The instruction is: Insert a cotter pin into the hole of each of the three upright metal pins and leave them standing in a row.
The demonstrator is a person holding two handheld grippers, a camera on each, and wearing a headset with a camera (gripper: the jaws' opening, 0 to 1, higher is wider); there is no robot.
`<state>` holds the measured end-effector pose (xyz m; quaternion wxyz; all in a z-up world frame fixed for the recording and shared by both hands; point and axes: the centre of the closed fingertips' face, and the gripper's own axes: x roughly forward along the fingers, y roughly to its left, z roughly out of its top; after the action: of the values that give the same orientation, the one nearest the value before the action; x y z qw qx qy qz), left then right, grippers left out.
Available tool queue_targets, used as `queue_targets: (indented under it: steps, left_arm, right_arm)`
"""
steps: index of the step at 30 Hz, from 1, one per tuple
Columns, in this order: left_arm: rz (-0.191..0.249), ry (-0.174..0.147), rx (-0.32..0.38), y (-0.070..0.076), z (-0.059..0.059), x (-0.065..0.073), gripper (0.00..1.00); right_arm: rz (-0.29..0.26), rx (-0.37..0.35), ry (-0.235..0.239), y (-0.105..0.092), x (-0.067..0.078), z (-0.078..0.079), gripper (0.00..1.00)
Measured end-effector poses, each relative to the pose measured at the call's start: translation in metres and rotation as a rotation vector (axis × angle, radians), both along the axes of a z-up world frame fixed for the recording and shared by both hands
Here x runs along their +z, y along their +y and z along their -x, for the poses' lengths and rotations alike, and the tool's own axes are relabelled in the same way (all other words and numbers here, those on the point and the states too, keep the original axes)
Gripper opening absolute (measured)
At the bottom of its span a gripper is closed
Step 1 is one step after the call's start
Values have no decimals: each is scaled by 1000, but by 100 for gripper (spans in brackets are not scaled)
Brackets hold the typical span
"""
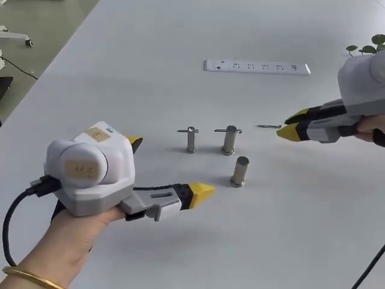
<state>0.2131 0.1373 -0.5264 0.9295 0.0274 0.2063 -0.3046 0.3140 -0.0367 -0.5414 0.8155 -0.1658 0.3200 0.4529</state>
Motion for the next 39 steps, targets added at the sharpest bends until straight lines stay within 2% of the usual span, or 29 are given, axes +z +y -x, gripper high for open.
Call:
queue_targets:
  steps: [3,9,17,23,31,39]
  left_arm:
    - [11,1,0,-1,-1,0,96]
    - [6,0,1,-1,-2,-1,95]
    - [1,7,12,3,-4,-4,94]
    - [4,11,16,4,-5,-5,93]
    - [7,13,13,3,-6,-6,93]
    - [4,20,16,3,-6,-8,92]
  right_arm:
    - [26,-3,3,-2,-4,-8,15]
    - [82,1,6,-9,-14,-24,14]
    - [88,-5,21,-8,-24,-41,9]
    - [125,15,27,-7,-34,-45,8]
    - [222,81,37,-10,-51,-48,7]
    - [267,128,48,-8,-56,-49,5]
